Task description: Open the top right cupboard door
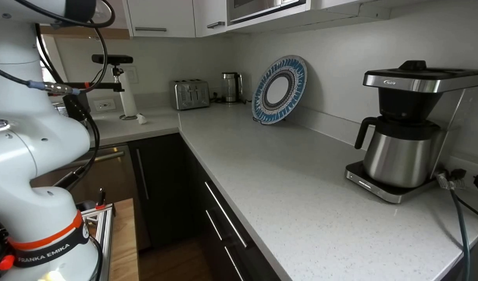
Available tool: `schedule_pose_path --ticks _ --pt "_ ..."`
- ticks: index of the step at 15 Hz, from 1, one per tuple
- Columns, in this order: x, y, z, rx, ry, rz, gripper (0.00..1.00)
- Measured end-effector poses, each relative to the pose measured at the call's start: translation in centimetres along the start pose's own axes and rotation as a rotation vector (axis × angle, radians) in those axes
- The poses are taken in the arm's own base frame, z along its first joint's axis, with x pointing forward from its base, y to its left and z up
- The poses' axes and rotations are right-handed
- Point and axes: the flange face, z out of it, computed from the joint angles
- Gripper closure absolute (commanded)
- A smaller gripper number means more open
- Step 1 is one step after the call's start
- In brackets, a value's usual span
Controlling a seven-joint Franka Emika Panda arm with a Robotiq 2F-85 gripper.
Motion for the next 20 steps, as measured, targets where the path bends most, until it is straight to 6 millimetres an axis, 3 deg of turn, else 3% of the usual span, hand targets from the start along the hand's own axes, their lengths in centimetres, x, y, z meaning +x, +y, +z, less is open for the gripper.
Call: schedule_pose_path --ticks 8,20 --pt "-4.2 2.0 -4.0 0.007 -0.014 0.007 0.0" --pt "-10.4 -1.2 -9.7 -0.009 0.047 -0.032 0.0"
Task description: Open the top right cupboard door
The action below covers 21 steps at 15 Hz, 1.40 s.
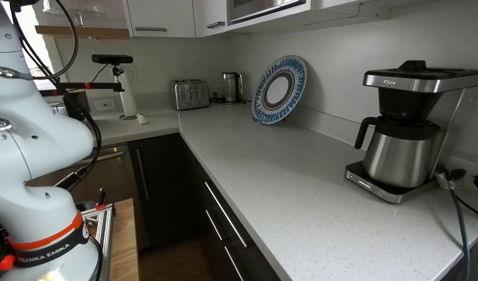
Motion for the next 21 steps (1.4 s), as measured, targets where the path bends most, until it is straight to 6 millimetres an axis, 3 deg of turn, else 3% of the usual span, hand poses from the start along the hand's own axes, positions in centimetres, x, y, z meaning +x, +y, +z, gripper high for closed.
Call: schedule_pose_path --ticks 13,21 --pt "-5.8 -2.4 -3.4 -0.11 0.049 -0.031 0.0" --pt "-7.7 -2.7 -2.6 -0.142 0.088 -0.053 0.0"
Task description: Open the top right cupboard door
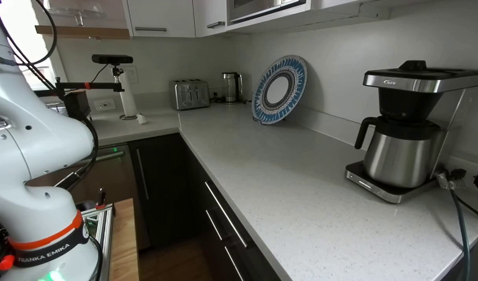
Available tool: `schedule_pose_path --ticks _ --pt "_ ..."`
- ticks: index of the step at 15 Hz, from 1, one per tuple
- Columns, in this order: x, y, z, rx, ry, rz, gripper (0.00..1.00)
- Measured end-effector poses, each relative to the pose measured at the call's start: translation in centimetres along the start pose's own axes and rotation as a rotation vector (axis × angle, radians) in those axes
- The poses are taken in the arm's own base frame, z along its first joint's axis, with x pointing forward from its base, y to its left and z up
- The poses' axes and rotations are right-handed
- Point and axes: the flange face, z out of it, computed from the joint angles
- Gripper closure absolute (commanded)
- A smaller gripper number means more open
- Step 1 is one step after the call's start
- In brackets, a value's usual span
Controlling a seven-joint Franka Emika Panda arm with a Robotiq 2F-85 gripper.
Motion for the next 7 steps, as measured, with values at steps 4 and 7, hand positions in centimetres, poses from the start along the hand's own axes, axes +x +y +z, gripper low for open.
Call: schedule_pose_path --ticks 4,7 --pt "-0.63 -0.28 0.85 0.013 0.008 -0.022 0.0" --pt "-0.83 -0.43 1.01 0.017 0.009 -0.024 0.0"
